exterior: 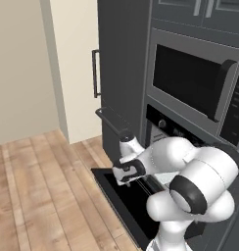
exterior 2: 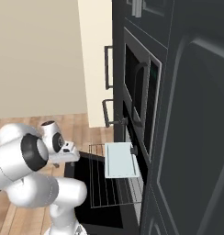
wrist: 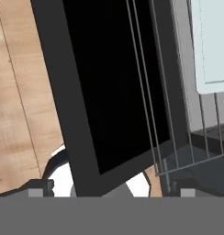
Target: Take the baked cake out of the oven and place it on the plate for cooling. Then close the oven door.
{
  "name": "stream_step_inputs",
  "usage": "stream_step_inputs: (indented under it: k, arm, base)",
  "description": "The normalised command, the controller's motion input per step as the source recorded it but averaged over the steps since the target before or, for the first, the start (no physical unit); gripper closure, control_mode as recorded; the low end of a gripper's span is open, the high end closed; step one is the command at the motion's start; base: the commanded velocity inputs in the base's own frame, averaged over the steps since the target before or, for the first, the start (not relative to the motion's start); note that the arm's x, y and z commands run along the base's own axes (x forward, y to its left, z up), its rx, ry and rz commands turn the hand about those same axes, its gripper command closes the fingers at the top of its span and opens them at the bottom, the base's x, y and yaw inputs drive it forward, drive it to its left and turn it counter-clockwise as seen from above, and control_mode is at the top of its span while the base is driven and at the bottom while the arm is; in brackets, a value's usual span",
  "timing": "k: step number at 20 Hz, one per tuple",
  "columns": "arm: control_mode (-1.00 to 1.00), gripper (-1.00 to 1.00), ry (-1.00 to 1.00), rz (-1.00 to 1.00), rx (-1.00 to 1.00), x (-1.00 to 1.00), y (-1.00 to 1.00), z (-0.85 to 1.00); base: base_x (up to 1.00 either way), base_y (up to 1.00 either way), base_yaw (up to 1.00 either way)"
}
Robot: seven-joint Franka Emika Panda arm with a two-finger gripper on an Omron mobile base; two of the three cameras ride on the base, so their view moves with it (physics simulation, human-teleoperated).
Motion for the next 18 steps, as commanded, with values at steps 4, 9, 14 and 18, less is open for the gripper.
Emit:
stream_step_inputs:
  k: [4,9,14,18]
  arm:
    - [-1.0,-1.0,0.03,-0.11,0.0,0.21,0.0,-0.49]
    - [-1.0,-1.0,0.02,-0.08,0.0,0.16,0.0,-0.47]
    - [-1.0,-1.0,0.0,-0.06,0.0,0.06,0.0,-0.36]
    - [-1.0,-1.0,0.0,-0.06,0.0,0.14,0.0,-0.34]
  base:
    - [0.0,0.0,0.0]
    - [0.0,0.0,0.0]
    - [0.0,0.0,0.0]
    - [0.0,0.0,0.0]
